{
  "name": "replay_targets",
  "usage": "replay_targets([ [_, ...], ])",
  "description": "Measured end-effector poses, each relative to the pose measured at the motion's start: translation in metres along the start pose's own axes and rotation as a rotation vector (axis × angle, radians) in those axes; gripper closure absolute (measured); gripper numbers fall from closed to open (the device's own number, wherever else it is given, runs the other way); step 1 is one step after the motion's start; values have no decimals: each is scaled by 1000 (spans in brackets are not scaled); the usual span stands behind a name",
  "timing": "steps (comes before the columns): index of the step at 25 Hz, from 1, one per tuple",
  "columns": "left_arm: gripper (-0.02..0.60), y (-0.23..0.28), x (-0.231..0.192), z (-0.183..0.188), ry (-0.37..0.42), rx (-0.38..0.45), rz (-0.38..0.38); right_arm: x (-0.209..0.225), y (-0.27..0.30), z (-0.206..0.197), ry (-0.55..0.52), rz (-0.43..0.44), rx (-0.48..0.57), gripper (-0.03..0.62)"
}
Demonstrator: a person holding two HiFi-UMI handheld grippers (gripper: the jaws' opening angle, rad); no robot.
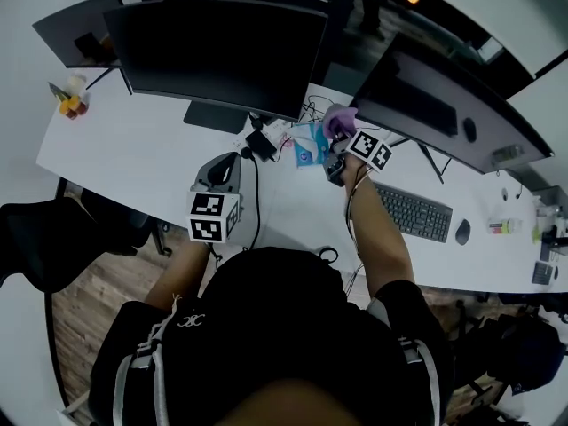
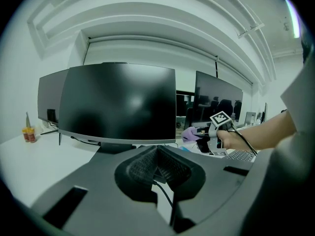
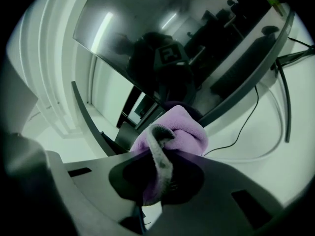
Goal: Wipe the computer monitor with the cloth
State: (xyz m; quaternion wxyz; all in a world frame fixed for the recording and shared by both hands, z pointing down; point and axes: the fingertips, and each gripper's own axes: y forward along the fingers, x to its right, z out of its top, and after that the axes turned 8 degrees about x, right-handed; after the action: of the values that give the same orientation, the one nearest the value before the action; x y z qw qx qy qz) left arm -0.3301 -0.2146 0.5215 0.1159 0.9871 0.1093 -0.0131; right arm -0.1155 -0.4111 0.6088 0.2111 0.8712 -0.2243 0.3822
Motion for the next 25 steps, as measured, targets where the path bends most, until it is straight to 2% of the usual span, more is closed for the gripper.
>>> replay_targets([
  [10, 568, -1, 0, 1, -10, 12, -4, -36, -8, 34, -54, 21, 110, 539],
  [25, 569, 0, 10, 3, -14, 27, -19, -126, -41, 103, -153, 181, 307, 539],
])
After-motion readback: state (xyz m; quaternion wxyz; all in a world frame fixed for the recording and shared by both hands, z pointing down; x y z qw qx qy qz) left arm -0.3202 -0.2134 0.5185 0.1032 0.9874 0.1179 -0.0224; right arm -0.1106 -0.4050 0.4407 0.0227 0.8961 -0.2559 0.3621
